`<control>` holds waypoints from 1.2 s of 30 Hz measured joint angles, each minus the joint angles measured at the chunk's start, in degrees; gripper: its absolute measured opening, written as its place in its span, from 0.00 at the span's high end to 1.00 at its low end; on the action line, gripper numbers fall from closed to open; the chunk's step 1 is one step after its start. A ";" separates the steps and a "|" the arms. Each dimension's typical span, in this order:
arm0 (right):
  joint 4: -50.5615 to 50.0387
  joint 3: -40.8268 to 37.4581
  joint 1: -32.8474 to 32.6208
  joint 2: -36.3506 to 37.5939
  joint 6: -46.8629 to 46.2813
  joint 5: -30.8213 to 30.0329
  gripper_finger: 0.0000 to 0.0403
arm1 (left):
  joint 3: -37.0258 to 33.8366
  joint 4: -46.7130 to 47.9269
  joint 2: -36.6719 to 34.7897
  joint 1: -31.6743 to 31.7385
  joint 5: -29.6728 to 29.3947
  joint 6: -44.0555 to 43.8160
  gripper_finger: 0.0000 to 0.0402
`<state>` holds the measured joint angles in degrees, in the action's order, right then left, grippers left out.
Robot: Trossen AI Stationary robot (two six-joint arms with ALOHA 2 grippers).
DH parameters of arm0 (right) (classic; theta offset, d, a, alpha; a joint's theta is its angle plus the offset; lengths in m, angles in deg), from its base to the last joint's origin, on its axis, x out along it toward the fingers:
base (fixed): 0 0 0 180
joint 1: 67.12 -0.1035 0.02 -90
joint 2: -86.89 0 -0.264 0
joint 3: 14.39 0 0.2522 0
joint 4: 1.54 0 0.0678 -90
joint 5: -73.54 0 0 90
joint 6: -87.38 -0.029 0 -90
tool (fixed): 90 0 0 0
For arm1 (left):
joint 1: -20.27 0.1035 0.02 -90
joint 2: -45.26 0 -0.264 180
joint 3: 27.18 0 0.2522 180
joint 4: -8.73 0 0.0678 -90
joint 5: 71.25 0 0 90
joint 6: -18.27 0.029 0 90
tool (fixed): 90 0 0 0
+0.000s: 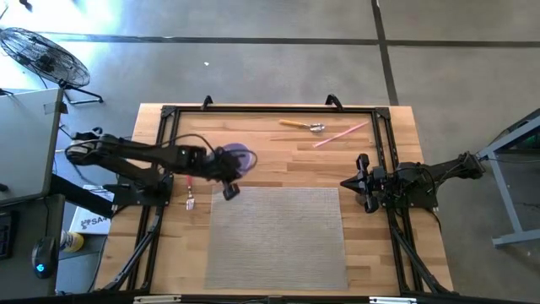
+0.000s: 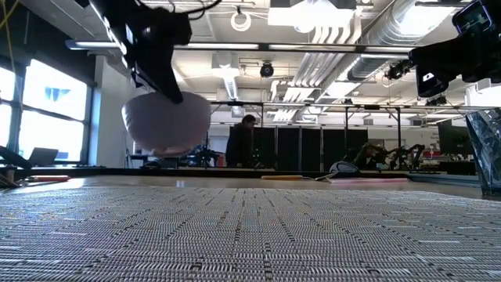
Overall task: Pick & Place Utensil
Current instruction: Put the purple bowl on the gray mat
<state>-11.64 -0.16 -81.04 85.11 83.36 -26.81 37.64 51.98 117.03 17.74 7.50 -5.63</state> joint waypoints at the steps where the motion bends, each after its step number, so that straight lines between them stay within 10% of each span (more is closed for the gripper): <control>1: 0.00 0.00 -0.01 0.00 0.00 0.02 1.00 | 1.10 -0.17 0.95 -1.20 0.00 -0.01 0.99; 21: -0.11 0.01 0.01 -0.04 0.00 0.02 0.99 | 28.41 5.46 30.87 -22.13 1.00 39.68 0.99; 36: -0.10 0.02 -0.01 -0.52 0.00 0.00 0.99 | 28.92 -0.93 36.98 -26.75 4.62 38.42 0.99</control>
<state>-11.74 -0.14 -81.05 84.59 83.37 -26.81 66.57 51.06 154.01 -9.01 12.12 32.79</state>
